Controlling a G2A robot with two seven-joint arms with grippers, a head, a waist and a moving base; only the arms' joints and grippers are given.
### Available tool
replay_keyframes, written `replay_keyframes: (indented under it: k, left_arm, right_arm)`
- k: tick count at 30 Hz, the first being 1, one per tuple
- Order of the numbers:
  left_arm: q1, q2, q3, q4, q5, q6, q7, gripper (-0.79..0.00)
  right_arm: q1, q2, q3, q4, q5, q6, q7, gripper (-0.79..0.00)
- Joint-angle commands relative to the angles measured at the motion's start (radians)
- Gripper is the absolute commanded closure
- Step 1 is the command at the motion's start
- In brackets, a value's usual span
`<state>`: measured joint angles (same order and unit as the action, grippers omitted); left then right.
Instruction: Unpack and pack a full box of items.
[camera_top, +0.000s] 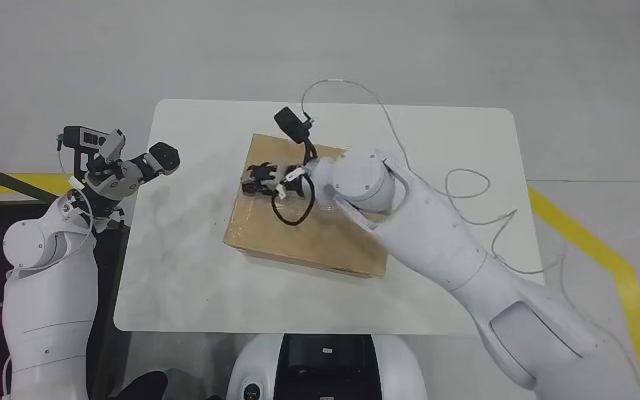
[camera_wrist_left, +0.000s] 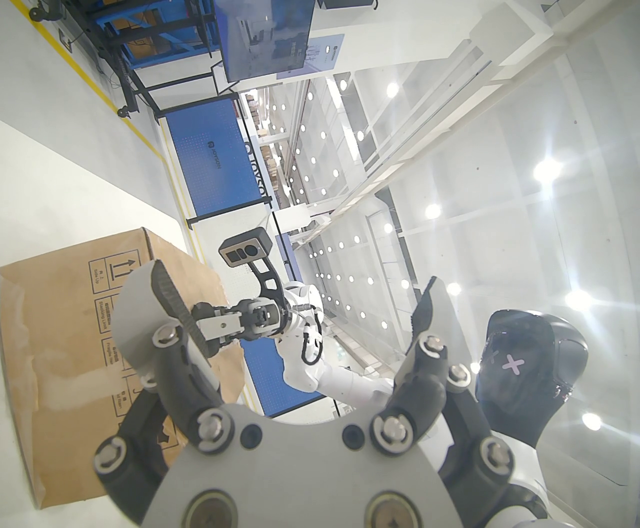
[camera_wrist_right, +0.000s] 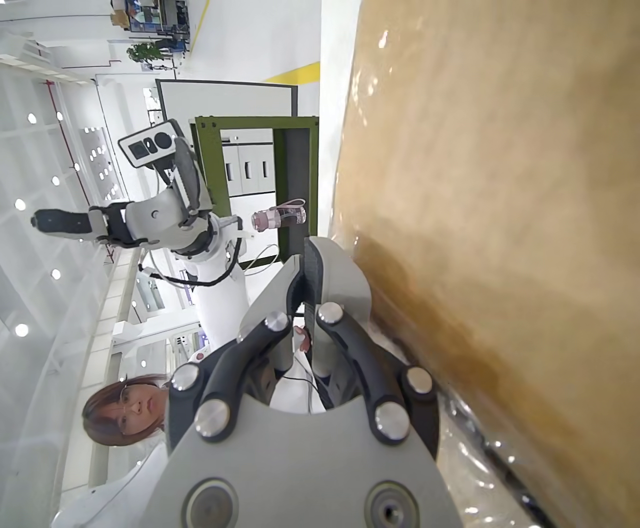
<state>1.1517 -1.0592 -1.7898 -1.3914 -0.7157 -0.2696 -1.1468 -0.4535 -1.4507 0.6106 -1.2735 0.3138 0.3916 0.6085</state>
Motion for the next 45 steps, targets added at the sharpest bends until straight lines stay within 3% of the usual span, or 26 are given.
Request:
replay_keyframes:
  k: [1,7,11,14,30,34,45]
  left_arm:
    - [0.0,0.0,0.0,0.0,0.0,0.0,0.0,-0.785]
    - [0.0,0.0,0.0,0.0,0.0,0.0,0.0,-0.785]
    - [0.0,0.0,0.0,0.0,0.0,0.0,0.0,-0.785]
    - [0.0,0.0,0.0,0.0,0.0,0.0,0.0,-0.785]
    - [0.0,0.0,0.0,0.0,0.0,0.0,0.0,-0.785]
    - [-0.017,0.005,-0.024,-0.028,0.023,-0.001,0.06,-0.785]
    - [-0.023,0.015,-0.046,0.006,0.055,-0.036,0.111,-0.785]
  right_arm:
    - [0.021,-0.007,-0.001,0.033,-0.002,-0.006,0.014,0.0]
    - [0.064,-0.013,0.024,0.084,-0.015,-0.001,0.081,0.0]
    - [0.051,-0.001,0.059,0.032,-0.019,0.009,0.128,0.0]
    - [0.019,0.014,0.111,0.006,-0.027,-0.017,0.105,0.0]
    - [0.019,0.014,0.111,0.006,-0.027,-0.017,0.105,0.0]
    - [0.019,0.014,0.111,0.006,-0.027,-0.017,0.105,0.0]
    - [0.018,0.004,0.096,-0.051,-0.066,0.091,0.118,0.0]
